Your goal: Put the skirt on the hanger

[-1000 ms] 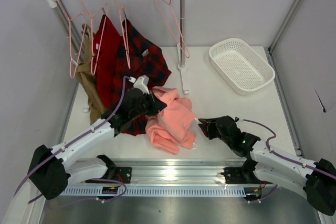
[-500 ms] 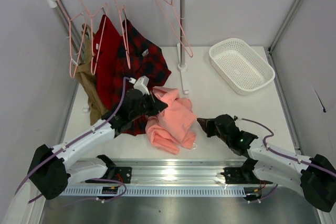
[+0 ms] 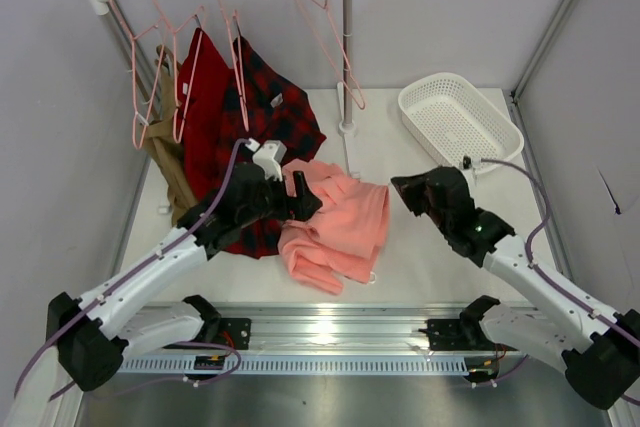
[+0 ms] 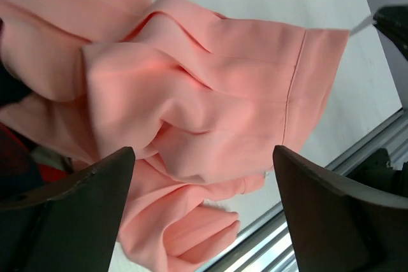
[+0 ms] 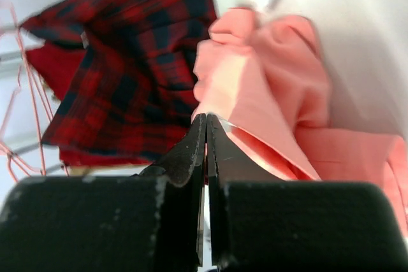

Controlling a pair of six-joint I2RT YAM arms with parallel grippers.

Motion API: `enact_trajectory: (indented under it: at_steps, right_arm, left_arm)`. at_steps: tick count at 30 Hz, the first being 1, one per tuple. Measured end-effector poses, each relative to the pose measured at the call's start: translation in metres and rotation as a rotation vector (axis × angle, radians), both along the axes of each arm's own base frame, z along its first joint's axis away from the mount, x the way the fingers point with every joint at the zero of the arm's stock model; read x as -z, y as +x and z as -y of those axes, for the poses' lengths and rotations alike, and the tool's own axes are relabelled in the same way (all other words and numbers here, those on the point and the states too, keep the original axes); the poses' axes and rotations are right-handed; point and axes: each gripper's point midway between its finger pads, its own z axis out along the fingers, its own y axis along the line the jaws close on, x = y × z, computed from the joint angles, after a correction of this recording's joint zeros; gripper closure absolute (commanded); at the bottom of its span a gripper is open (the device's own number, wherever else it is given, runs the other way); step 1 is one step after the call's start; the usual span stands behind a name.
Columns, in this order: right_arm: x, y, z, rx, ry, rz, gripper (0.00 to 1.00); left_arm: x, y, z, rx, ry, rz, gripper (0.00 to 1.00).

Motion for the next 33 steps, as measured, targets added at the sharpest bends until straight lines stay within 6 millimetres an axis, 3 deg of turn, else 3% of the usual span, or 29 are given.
enact_trajectory:
  at_steps: [4, 8, 13, 16, 19, 26, 33]
  right_arm:
    - [-0.043, 0.01, -0.008, -0.091, -0.17, 0.111, 1.0]
    - [-0.071, 0.015, -0.012, -0.169, -0.306, 0.191, 1.0]
    - [-0.093, 0.016, -0.017, -0.261, -0.437, 0.258, 1.0]
    - [-0.103, 0.014, -0.022, -0.308, -0.5, 0.292, 1.0]
    - [-0.105, 0.01, -0.027, -0.346, -0.542, 0.314, 1.0]
    - [-0.101, 0.002, -0.03, -0.383, -0.581, 0.313, 1.0]
    - [-0.101, -0.005, -0.023, -0.359, -0.574, 0.331, 1.0]
  left_arm:
    - [-0.053, -0.004, 0.003, 0.082, 0.01, 0.138, 0.03]
    - [-0.091, -0.021, 0.027, 0.201, -0.012, 0.261, 0.04]
    - [-0.068, -0.036, 0.072, 0.327, 0.049, 0.252, 0.09]
    - [-0.037, -0.032, 0.095, 0.34, 0.14, 0.212, 0.1]
    - [-0.018, -0.027, 0.109, 0.327, 0.209, 0.195, 0.1]
    - [-0.039, -0.006, 0.116, 0.21, 0.194, 0.273, 0.12]
    - [-0.046, 0.005, 0.126, 0.133, 0.118, 0.275, 0.12]
